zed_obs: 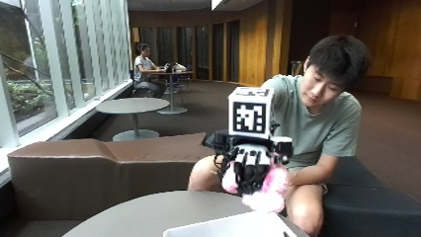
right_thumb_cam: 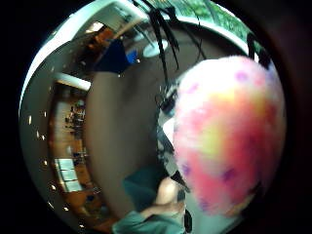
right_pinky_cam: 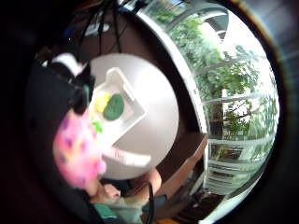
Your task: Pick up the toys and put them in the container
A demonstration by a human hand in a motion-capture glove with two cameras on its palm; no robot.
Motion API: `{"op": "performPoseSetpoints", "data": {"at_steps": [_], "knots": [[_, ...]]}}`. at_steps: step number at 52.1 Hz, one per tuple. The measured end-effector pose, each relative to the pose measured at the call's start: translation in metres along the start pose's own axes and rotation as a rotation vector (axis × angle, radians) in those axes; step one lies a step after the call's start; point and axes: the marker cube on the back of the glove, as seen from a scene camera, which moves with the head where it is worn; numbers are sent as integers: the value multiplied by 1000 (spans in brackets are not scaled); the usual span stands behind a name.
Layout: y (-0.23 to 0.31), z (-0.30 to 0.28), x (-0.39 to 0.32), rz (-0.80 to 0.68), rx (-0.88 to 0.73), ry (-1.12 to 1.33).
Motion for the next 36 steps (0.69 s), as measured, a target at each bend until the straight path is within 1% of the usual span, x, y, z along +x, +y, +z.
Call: {"op": "performPoseSetpoints", "data": {"at_steps": [8, 11, 14, 22, 25, 36], "knots": [[-1, 36, -1, 69, -296, 76], [0, 38, -1, 93, -341, 83], [1, 34, 0, 100, -296, 90], [14, 8, -1, 59, -157, 97], [22, -2, -1, 41, -136, 95], [85, -44, 3, -30, -72, 6]]}}
